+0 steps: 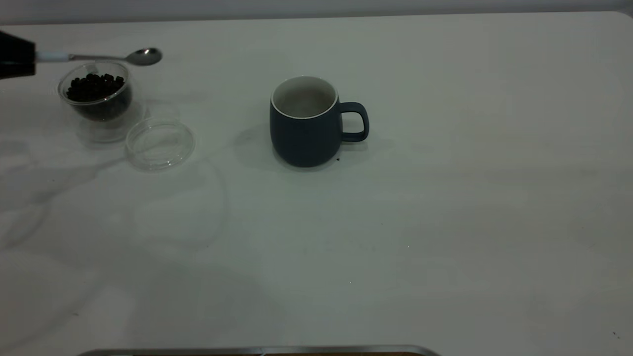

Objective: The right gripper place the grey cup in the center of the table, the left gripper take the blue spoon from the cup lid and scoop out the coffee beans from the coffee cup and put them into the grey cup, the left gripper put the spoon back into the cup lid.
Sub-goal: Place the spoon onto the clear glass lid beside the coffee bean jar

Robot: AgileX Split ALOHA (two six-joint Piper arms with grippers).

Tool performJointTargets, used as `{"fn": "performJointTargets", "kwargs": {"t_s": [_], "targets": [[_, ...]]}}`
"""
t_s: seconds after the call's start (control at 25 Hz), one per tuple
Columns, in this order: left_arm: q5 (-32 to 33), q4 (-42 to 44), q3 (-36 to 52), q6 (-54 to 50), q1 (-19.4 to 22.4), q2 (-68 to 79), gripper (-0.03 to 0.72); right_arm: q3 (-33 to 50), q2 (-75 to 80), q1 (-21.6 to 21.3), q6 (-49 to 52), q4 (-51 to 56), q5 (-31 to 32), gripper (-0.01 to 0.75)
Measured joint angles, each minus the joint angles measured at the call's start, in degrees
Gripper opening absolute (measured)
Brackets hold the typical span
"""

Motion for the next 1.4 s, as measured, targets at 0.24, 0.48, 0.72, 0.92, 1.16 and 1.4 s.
{"fn": "performJointTargets", "kwargs": {"t_s": [0.24,0.48,0.72,0.92,1.16,1.4], "targets": [[-6.6,4.8,0.0,-0.3,0.4,0.0,0.134,0.0,0.0,0.0,0.0,0.0,0.0,0.503],[-13.1,4.5,0.0,-0.3,0.4,0.1,0.134,0.0,0.0,0.0,0.0,0.0,0.0,0.503],[-13.3,1.1,0.0,-0.3,0.4,3.5,0.134,0.0,0.0,0.0,0.0,0.0,0.0,0.503],[-13.3,0.2,0.0,-0.1,0.4,6.5,0.134,0.0,0.0,0.0,0.0,0.0,0.0,0.503],[-12.8,-3.0,0.0,0.2,0.4,9.8,0.134,0.0,0.0,0.0,0.0,0.0,0.0,0.503],[-12.5,-4.9,0.0,0.7,0.3,12.7,0.134,0.0,0.0,0.0,0.0,0.0,0.0,0.503]]}}
